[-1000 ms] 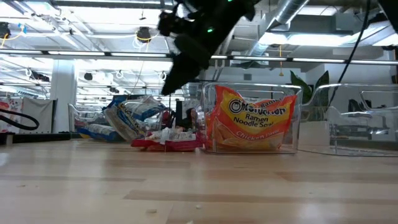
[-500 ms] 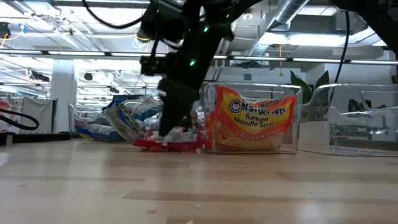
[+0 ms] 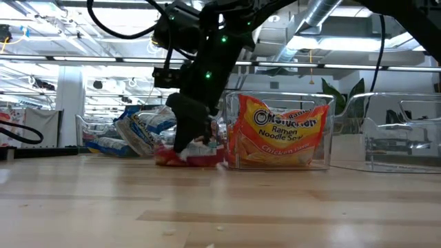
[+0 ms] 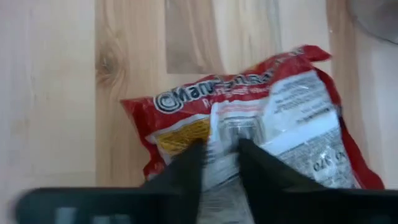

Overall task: Sort Maruchan noodles
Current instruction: Put the middle left red noodle pack into the bottom right transparent bin

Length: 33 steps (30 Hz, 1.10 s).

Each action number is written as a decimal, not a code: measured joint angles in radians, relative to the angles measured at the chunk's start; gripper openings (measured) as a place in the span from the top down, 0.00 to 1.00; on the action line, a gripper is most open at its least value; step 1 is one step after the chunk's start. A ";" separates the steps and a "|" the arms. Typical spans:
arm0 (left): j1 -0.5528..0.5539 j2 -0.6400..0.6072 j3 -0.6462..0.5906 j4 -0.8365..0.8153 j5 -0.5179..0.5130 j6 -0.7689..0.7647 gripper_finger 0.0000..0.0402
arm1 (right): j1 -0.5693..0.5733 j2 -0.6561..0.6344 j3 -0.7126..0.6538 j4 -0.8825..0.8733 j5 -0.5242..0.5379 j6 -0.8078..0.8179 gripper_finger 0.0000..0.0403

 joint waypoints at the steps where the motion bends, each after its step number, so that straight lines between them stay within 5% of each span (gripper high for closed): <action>1: 0.000 0.000 0.000 0.000 -0.001 0.000 1.00 | 0.000 0.000 0.000 -0.001 0.000 -0.001 0.74; 5: -0.011 -0.003 0.000 -0.001 -0.028 0.002 1.00 | 0.000 0.000 -0.001 0.004 0.020 0.006 0.96; 13: -0.109 -0.056 0.000 -0.003 -0.201 0.007 1.00 | 0.035 -0.054 -0.012 0.057 0.039 -0.028 0.98; 22: -0.159 -0.071 0.000 -0.037 -0.202 -0.010 1.00 | 0.069 -0.261 -0.008 0.100 0.046 -0.065 0.98; 28: -0.161 -0.071 0.000 -0.097 -0.198 -0.056 1.00 | 0.102 -0.414 -0.006 -0.117 0.202 -0.018 0.98; 33: -0.161 -0.071 0.000 -0.181 -0.122 -0.111 1.00 | 0.158 -0.492 -0.013 -0.396 0.368 0.172 0.98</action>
